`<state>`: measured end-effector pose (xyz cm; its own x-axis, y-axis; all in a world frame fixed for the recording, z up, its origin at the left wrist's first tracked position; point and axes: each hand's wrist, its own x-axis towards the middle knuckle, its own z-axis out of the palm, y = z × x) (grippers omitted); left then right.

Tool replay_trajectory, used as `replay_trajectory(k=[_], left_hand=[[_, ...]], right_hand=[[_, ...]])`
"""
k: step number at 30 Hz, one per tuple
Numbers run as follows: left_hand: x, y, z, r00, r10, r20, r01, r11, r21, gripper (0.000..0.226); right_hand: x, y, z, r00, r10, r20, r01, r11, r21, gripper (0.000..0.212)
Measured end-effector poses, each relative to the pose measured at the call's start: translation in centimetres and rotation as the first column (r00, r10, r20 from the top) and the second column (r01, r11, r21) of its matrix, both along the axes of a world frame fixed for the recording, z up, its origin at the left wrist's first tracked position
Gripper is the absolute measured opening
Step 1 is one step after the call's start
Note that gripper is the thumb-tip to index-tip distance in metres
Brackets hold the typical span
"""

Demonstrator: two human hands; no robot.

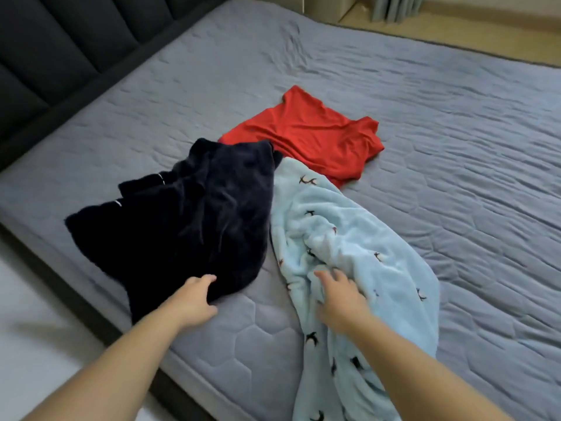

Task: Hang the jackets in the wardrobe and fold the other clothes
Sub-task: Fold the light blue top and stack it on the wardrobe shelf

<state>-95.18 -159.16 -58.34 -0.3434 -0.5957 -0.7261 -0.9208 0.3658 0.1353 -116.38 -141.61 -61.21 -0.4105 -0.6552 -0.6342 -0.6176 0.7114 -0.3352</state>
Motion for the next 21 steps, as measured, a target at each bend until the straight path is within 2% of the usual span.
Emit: replay_trajectory(k=[2, 3, 6, 8, 9, 10, 11, 12, 13, 15, 17, 19, 21], left_hand=[[-1.6, 2.6, -2.4, 0.994, -0.107, -0.031, 0.109, 0.993, 0.04, 0.065], [-2.6, 3.9, -3.4, 0.988, -0.15, -0.047, 0.153, 0.987, 0.055, 0.062], [-5.6, 7.4, -5.1, 0.974, -0.215, -0.076, 0.223, 0.968, 0.117, 0.054], [-7.4, 9.5, -5.7, 0.97, -0.217, -0.111, 0.233, 0.96, 0.155, 0.052], [-8.3, 10.6, -5.9, 0.97, -0.206, -0.128, 0.227, 0.958, 0.177, 0.054], [-9.1, 11.7, -6.1, 0.973, -0.185, -0.14, 0.211, 0.958, 0.197, 0.056], [-9.8, 12.9, -6.1, 0.976, -0.157, -0.148, 0.186, 0.959, 0.212, 0.059], [-10.5, 14.1, -6.2, 0.979, -0.121, -0.162, 0.156, 0.962, 0.223, 0.064], [-11.1, 15.3, -6.2, 0.979, -0.087, -0.186, 0.13, 0.965, 0.23, 0.069], [-12.0, 17.8, -5.8, 0.973, -0.045, -0.226, 0.099, 0.967, 0.234, 0.085], [-12.8, 20.2, -4.7, 0.954, 0.039, -0.299, 0.031, 0.974, 0.226, 0.106], [-13.9, 22.3, -2.8, 0.91, 0.105, -0.402, -0.051, 0.988, 0.143, 0.118], [-15.7, 24.2, 0.2, 0.855, 0.024, -0.518, -0.03, 1.0, -0.004, 0.105]], right_hand=[[-1.6, 3.8, -1.7, 0.957, 0.054, -0.285, -0.038, 0.997, 0.062, 0.066], [-2.1, 5.1, -2.3, 0.927, 0.08, -0.367, -0.063, 0.996, 0.056, 0.066], [-3.0, 7.4, -3.1, 0.869, 0.143, -0.473, -0.139, 0.989, 0.043, 0.078], [-3.6, 8.5, -3.1, 0.863, 0.049, -0.503, -0.031, 0.999, 0.043, 0.09], [-4.2, 9.1, -2.9, 0.882, -0.119, -0.455, 0.136, 0.991, 0.006, 0.092], [-4.9, 9.7, -2.5, 0.873, -0.344, -0.345, 0.352, 0.935, -0.043, 0.088], [-5.6, 10.6, -2.4, 0.823, -0.526, -0.213, 0.525, 0.849, -0.068, 0.077], [-6.1, 11.4, -2.3, 0.787, -0.608, -0.105, 0.603, 0.794, -0.08, 0.061], [-6.5, 12.2, -2.0, 0.781, -0.624, -0.022, 0.619, 0.779, -0.098, 0.046], [-6.8, 13.8, -0.9, 0.809, -0.576, 0.117, 0.588, 0.793, -0.161, 0.034], [-7.2, 15.4, 1.3, 0.79, -0.536, 0.298, 0.603, 0.768, -0.217, 0.033], [-8.0, 17.3, 4.6, 0.722, -0.506, 0.473, 0.652, 0.727, -0.217, 0.037], [-9.3, 19.5, 8.7, 0.677, -0.455, 0.578, 0.669, 0.708, -0.226, 0.049]])
